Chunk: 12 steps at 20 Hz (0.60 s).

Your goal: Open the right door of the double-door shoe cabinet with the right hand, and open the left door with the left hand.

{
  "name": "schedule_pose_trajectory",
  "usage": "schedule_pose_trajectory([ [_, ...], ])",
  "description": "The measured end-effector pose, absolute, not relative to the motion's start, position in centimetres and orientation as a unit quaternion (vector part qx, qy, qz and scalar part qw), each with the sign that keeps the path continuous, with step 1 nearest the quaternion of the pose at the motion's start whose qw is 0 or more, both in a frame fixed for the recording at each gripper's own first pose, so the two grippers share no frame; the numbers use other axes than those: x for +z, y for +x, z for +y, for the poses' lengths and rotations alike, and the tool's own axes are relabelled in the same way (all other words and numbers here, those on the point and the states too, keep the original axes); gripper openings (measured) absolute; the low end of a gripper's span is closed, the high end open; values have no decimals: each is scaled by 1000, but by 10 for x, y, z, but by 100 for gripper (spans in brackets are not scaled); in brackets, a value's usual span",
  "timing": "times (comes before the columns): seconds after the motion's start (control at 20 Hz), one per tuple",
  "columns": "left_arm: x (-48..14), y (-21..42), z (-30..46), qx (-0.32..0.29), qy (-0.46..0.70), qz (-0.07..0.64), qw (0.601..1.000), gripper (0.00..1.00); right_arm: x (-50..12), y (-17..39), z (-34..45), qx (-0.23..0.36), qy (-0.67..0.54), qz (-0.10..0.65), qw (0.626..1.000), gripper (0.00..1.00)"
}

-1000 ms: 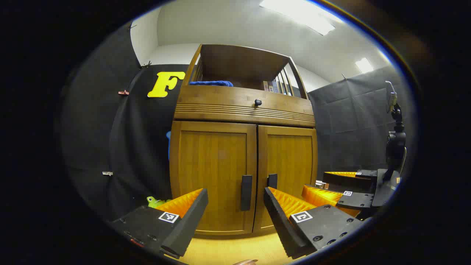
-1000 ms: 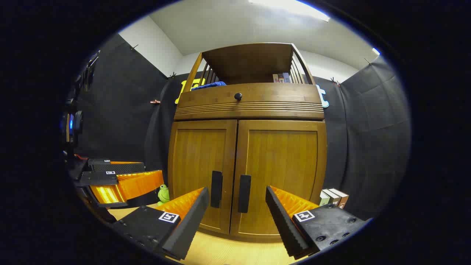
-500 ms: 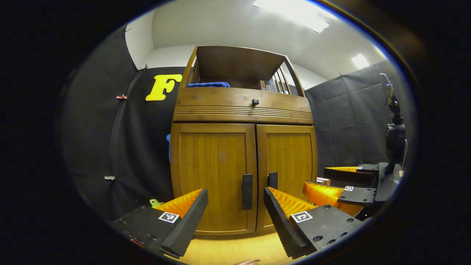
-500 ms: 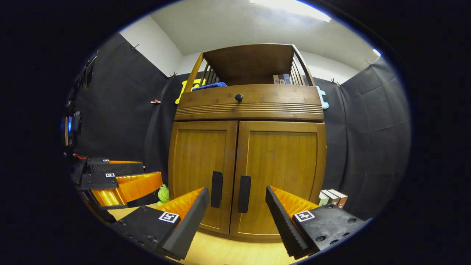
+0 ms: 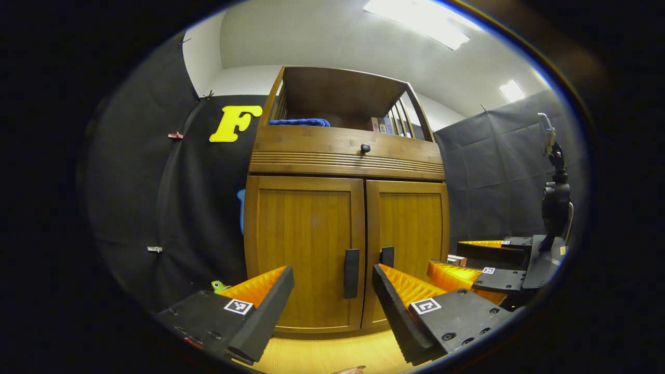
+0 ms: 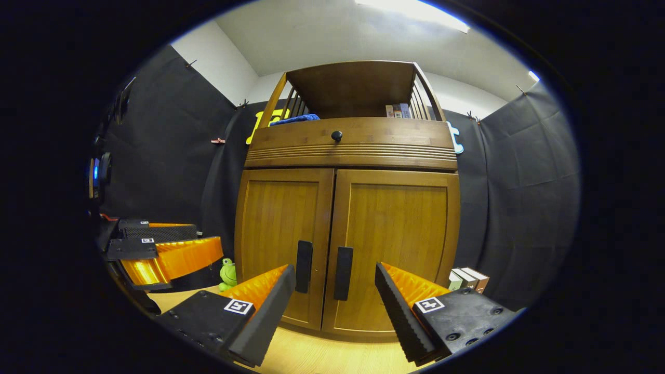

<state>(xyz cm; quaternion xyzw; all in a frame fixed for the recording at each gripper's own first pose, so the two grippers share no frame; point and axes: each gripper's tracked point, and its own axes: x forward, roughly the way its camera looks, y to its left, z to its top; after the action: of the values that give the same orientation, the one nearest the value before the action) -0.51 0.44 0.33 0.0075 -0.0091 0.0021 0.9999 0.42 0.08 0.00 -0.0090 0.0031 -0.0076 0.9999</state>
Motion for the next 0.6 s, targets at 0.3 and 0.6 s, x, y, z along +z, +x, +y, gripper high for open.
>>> schedule_pose_trajectory([
  [0.3,4,-7,14,11,5,-15,1000,94,-10,30,2,-13,-11,11,1000,97],
  [0.6,1,-12,28,21,13,-8,1000,94,-32,65,6,-16,-9,38,999,96],
])
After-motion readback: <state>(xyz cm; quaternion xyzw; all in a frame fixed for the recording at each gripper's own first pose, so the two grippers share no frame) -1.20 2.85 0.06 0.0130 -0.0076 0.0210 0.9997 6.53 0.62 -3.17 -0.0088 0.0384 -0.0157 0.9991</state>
